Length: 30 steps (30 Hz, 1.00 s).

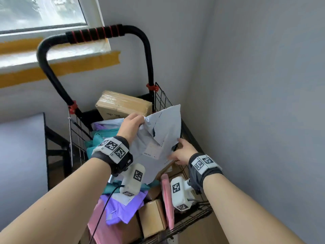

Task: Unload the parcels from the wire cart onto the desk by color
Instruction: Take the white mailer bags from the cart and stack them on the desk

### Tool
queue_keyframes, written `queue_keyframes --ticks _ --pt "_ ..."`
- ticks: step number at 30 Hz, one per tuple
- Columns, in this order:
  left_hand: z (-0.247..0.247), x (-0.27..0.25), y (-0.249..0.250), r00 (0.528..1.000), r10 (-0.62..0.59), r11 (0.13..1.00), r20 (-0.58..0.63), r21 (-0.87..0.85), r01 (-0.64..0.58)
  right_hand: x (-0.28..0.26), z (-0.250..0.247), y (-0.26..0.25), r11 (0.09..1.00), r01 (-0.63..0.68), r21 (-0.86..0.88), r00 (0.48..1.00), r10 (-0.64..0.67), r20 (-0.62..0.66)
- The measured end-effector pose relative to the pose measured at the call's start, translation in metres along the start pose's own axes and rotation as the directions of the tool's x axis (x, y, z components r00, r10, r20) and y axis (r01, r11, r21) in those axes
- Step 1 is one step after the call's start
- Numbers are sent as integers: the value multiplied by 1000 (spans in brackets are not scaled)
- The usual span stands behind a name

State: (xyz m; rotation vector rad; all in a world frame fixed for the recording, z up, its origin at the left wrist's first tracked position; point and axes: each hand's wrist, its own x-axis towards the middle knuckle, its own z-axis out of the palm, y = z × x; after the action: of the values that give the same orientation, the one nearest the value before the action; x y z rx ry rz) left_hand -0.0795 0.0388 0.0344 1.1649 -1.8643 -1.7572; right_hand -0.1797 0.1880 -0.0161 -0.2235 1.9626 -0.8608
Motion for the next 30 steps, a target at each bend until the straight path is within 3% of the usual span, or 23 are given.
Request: queue_keyframes --ticks 5,8,10,13,16,19,23,26,30 --pt "-31 -15 23 999 -26 985 -24 -171 22 -11 14 -38 998 1 70 999 -4 52" --pt "-53 -20 27 993 -91 955 -80 -291 64 -12 25 -50 977 -22 212 997 6 77" --pt "-65 -31 32 985 -77 939 -155 -344 19 -16 31 -56 965 14 262 992 -46 117" --pt "-86 -42 33 934 67 980 -351 -150 -127 -24 38 -64 956 57 287 977 -113 183" --pt "-111 -51 22 860 131 991 -493 51 -122 -23 45 -72 966 93 240 976 -137 171" --pt "-128 -65 10 875 178 974 -449 210 -90 -21 53 -78 969 110 223 979 -144 143" --pt "-132 -89 5 872 299 855 -387 515 -65 -26 66 -87 964 166 209 968 -199 151" --pt "-143 -106 2 799 286 838 -529 542 59 -31 79 -93 967 220 128 950 -242 199" --pt "-183 -126 0 675 179 923 -716 360 138 -45 100 -96 962 265 70 929 -274 248"
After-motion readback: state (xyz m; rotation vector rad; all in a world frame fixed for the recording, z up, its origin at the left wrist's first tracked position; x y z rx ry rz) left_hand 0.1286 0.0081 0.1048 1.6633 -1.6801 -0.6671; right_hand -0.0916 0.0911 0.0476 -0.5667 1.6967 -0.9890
